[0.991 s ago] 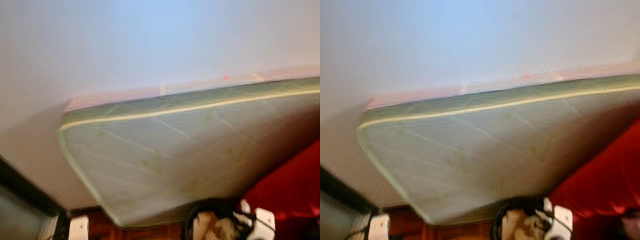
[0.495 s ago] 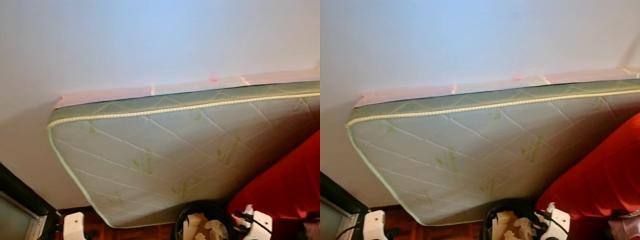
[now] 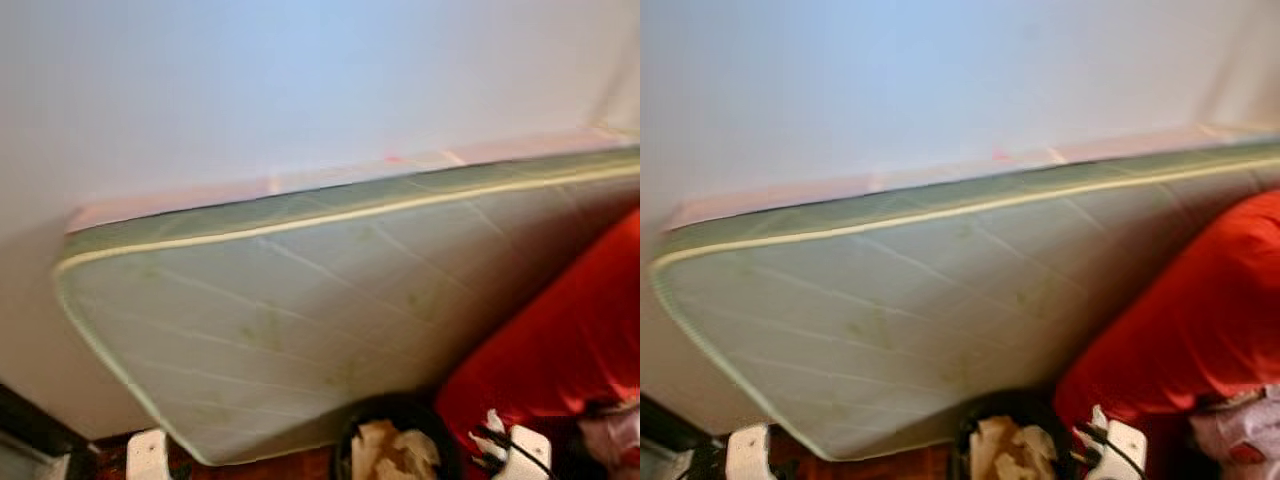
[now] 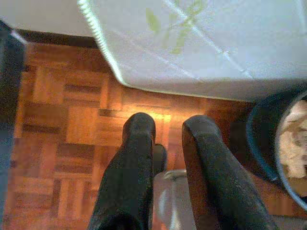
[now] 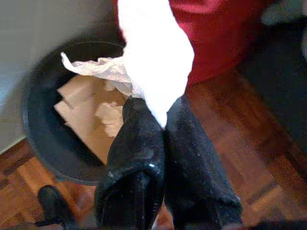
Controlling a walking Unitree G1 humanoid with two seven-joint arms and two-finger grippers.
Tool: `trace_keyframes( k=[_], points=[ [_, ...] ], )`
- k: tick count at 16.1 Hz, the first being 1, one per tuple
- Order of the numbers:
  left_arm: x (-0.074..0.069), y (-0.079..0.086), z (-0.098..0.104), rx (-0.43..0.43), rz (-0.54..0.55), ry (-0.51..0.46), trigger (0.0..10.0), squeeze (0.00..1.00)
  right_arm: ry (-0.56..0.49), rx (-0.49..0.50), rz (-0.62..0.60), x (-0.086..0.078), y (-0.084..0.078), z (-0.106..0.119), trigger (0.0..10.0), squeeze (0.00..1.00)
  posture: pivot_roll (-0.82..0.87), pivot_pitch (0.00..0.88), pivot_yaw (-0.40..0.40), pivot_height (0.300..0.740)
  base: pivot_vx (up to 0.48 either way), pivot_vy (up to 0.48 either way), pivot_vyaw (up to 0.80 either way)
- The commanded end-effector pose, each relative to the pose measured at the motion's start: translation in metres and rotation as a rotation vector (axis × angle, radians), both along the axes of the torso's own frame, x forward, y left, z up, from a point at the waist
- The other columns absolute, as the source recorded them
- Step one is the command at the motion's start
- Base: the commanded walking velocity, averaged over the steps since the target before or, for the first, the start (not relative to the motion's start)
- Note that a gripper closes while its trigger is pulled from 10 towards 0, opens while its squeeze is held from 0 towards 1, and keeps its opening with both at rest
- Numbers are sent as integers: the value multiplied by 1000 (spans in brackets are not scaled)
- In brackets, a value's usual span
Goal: Clean up the room
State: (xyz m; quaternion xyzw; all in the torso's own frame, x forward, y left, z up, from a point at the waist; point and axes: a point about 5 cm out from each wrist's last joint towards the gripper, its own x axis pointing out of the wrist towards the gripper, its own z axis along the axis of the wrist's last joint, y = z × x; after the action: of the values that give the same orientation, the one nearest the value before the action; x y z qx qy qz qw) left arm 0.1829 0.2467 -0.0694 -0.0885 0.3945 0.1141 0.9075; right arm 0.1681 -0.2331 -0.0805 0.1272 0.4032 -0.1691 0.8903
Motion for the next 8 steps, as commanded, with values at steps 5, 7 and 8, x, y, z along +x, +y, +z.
trace_keyframes(
  k=[5, 7, 8],
  points=[
    [-12, 5, -4, 6, 16, 38, 10000, 0, -20, 10, 20, 2, 4, 0, 10000, 0, 93, 0, 7, 740, 266, 0, 0],
    [-13, 6, -4, 18, 2, 42, 10000, 0, -22, 11, 27, 1, 5, 0, 10000, 0, 93, 0, 12, 740, 0, 0, 0],
    [-12, 7, -4, 20, -5, 36, 10000, 0, -32, 14, 35, 1, 5, 0, 10000, 0, 87, 0, 16, 740, 0, 0, 0]
  ],
)
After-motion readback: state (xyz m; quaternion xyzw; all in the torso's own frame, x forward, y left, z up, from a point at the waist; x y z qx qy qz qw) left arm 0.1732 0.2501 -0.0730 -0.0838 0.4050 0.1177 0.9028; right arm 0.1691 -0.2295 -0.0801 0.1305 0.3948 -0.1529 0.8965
